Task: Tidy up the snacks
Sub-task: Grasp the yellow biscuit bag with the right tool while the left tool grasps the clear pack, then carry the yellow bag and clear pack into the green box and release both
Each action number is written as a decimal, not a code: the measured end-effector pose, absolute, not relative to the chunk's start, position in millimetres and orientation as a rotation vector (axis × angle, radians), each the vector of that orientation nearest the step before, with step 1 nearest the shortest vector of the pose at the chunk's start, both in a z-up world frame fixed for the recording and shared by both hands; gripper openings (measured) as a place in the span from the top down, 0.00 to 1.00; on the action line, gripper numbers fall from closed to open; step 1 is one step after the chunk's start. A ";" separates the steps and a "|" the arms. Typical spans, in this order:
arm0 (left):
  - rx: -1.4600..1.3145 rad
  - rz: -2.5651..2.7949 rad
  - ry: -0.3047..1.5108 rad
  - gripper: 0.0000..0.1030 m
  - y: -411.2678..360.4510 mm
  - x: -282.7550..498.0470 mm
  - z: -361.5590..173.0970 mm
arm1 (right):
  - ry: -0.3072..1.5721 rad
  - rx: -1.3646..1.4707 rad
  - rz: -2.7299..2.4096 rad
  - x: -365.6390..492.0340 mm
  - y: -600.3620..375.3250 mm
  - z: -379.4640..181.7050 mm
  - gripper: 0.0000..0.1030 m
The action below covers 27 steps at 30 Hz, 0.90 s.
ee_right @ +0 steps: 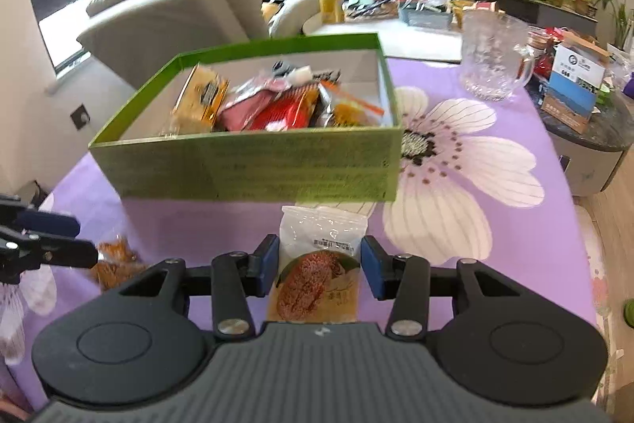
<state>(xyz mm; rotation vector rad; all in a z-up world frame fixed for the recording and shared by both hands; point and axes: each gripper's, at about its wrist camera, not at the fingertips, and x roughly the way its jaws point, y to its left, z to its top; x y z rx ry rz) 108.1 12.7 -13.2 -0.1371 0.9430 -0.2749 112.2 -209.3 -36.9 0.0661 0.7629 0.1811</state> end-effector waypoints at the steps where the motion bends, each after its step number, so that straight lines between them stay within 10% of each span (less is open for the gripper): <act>1: -0.145 -0.283 0.953 0.47 11.1 108.1 -13.3 | 0.759 0.071 0.179 112.0 -210.8 -35.8 0.45; 17: 0.053 -0.252 1.000 0.37 -15.6 114.8 -46.1 | 0.734 0.123 0.176 108.3 -219.8 -34.8 0.45; 27: -0.080 -0.258 0.866 0.58 10.3 112.8 -32.3 | 0.695 0.121 0.175 106.9 -221.8 -19.8 0.45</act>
